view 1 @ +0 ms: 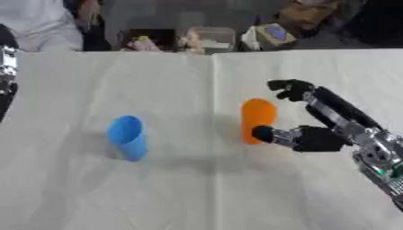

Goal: Pour the contents of one cup into another cup.

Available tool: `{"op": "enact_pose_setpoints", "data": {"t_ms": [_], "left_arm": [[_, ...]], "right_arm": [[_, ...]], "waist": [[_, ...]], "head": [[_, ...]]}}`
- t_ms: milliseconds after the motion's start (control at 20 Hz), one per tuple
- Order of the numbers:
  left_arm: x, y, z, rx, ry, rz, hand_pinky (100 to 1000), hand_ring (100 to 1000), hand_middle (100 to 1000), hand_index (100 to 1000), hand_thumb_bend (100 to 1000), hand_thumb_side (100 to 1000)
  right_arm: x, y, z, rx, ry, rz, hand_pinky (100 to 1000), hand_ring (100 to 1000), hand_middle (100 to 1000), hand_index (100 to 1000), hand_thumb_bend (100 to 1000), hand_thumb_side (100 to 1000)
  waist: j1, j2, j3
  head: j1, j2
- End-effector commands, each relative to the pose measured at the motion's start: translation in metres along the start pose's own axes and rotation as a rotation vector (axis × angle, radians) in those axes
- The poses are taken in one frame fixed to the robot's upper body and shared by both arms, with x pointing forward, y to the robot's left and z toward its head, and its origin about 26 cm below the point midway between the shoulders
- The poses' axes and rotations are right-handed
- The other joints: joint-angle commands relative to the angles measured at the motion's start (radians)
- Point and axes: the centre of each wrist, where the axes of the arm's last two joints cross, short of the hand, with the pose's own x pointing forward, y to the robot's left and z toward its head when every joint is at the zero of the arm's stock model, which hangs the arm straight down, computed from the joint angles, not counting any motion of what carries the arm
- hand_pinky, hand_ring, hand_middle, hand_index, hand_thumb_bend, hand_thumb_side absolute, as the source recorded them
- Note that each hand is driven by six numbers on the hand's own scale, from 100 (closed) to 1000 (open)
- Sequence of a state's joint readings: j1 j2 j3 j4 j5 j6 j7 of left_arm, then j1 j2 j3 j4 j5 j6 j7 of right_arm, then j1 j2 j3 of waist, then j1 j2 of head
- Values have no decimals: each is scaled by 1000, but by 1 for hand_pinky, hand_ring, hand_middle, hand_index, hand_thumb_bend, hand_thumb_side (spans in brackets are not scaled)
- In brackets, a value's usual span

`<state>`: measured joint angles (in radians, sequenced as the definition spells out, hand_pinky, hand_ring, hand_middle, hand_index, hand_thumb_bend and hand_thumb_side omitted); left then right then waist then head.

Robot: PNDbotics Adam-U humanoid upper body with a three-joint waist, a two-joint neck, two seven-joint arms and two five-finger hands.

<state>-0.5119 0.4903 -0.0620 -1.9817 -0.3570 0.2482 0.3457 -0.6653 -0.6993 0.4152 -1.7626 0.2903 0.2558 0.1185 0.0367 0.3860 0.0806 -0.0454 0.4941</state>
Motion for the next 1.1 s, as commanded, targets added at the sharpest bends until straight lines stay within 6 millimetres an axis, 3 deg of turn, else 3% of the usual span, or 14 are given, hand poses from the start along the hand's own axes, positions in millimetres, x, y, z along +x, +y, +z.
{"op": "enact_pose_setpoints", "data": {"t_ms": [50,1100], "left_arm": [[6,6,-4,2,-32,-4,615,781,835,960,103,886],[8,4,-4,-11,-43,13,616,781,830,944,100,894]], "right_arm": [[0,-12,-1,-11,-9,72,900,878,906,981,717,751],[-22,-2,-19,-27,71,19,866,841,868,965,706,700]], "waist": [[-2,-19,2],[2,-2,16]], "head": [[-5,-17],[-22,-49]]}}
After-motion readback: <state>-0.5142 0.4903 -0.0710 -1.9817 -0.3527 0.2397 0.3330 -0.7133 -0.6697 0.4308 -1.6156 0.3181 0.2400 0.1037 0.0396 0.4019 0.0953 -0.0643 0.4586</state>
